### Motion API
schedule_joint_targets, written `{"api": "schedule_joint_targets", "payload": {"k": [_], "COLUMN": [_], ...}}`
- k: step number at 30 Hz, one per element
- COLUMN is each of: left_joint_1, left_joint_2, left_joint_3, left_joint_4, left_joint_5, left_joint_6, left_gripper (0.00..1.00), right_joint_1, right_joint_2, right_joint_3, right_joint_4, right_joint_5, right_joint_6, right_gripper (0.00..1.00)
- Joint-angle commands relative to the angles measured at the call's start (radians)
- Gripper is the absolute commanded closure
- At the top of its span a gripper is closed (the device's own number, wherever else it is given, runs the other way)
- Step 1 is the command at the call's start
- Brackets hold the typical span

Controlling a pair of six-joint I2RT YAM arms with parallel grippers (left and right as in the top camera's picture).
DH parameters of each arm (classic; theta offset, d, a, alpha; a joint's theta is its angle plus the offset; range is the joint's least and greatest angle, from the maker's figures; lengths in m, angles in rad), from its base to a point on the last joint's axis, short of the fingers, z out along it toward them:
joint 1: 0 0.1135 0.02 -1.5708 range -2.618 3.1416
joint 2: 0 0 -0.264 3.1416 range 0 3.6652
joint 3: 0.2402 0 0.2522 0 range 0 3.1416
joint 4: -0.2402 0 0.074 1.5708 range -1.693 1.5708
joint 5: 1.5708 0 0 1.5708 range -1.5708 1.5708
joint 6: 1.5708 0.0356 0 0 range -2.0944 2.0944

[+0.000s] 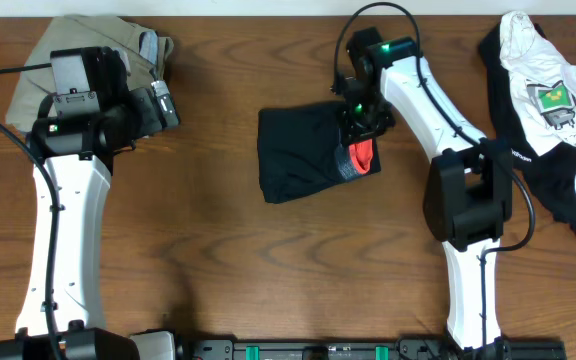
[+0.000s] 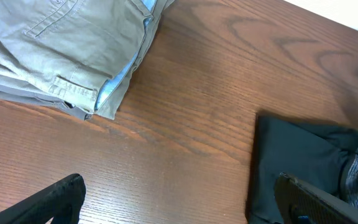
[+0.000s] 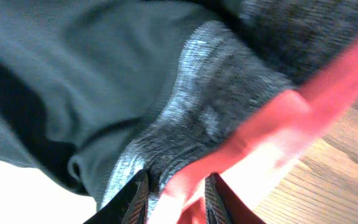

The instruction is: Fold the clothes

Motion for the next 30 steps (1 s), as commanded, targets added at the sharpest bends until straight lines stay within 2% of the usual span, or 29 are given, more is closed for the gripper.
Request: {"api": "schedule_joint_targets", "payload": {"k": [1,12,16,21,30], "left_joint_1": [0.003,0.003,0.003,0.003,0.003], "left_joint_2": [0.001,0.001,0.001,0.001,0.021], "left_joint_3": [0.016,0.016,0.015,0.015,0.015], "left_joint_4": [-0.003,-0.011,-0.022,-0.025,-0.026], "left_joint_5": [-0.006,-0.006,-0.006,-0.006,-0.005], "left_joint_6": [-0.016,-0.016,-0.016,-0.016,-0.016], "left_gripper": [0.02,0.02,0.02,0.02,0.02], "right_joint_1": [-0.034,-0.079,-0.079,-0.082,-0.082], "right_joint_2": [-0.024,-0.024,-0.024,-0.035,-0.041], "right_joint_3": [0.011,0.010,0.011,0.034,0.065], "right_joint_4": [-0.013,-0.058,-0.029,-0.009,0.010], "right_joint_5": [0.043,0.069,0.056,0.029,0.006], "right_joint_6": [0.035,0.032,0.032,0.013,-0.013], "right_gripper": [0.71,0.73,0.78,0.68,0.43]}}
